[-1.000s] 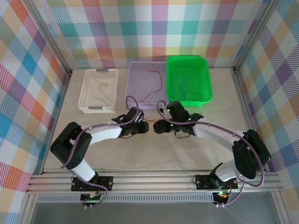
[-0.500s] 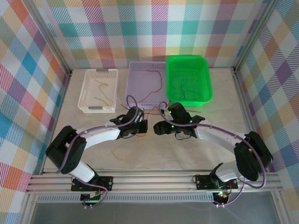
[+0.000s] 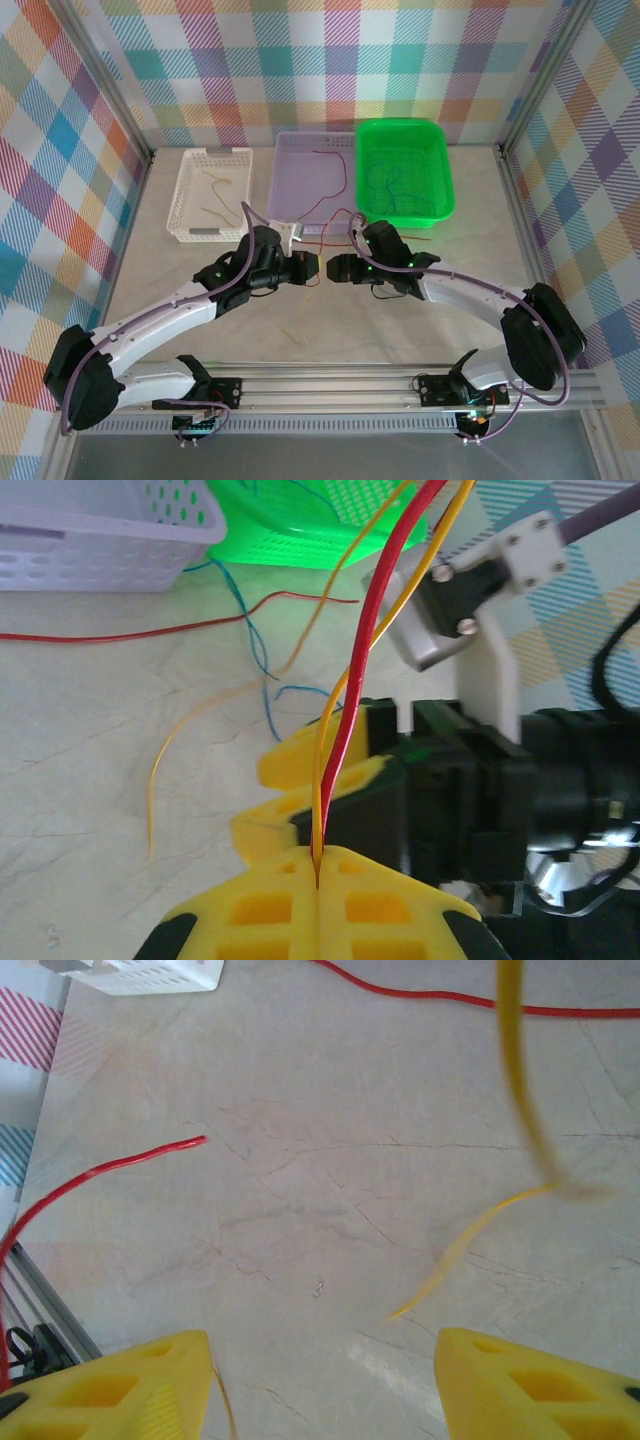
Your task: Untangle the cables
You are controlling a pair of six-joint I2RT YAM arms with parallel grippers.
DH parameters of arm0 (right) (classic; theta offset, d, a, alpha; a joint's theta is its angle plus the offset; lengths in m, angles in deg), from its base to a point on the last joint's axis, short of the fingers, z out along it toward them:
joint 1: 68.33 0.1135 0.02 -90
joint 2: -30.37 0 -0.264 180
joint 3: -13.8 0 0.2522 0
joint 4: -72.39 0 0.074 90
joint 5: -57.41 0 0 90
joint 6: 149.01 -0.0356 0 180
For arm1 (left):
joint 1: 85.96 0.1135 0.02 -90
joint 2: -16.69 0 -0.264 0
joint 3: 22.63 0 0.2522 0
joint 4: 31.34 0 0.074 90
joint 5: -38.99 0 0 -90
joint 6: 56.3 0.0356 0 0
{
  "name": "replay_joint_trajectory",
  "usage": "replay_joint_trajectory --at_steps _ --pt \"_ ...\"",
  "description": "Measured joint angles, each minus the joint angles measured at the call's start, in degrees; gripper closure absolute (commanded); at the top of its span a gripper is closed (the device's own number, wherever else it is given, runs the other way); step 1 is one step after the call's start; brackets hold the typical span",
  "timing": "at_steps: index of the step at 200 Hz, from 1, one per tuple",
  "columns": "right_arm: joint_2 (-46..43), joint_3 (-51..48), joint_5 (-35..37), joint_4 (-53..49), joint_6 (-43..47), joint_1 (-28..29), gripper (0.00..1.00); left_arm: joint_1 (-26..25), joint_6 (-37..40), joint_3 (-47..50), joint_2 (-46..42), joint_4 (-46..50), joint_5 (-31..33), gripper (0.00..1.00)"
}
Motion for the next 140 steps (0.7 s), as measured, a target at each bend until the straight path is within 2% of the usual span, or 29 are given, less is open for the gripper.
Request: replay_joint_trajectory --at_steps 52,77,101,140 --pt "-0.4 -2.3 1.1 4.7 -1.5 0.0 0.39 0.0 -0.9 0.4 -2.6 1.5 -1.7 1.00" --pt "-4.6 -5.2 0.5 7.7 -1.4 0.0 0.37 0.0 -1.1 0.4 -3.3 2.7 -1.7 1.00" --pt "-9.4 -7.0 -4.1 11.4 -0.9 0.0 0.36 0.0 -2.9 0.4 -3.9 3.0 -1.2 1.00" --pt "-10.2 -10.4 -11.2 19.8 -0.4 1.2 0.36 0.0 -7.8 0.4 -6.6 2.9 2.4 1.00"
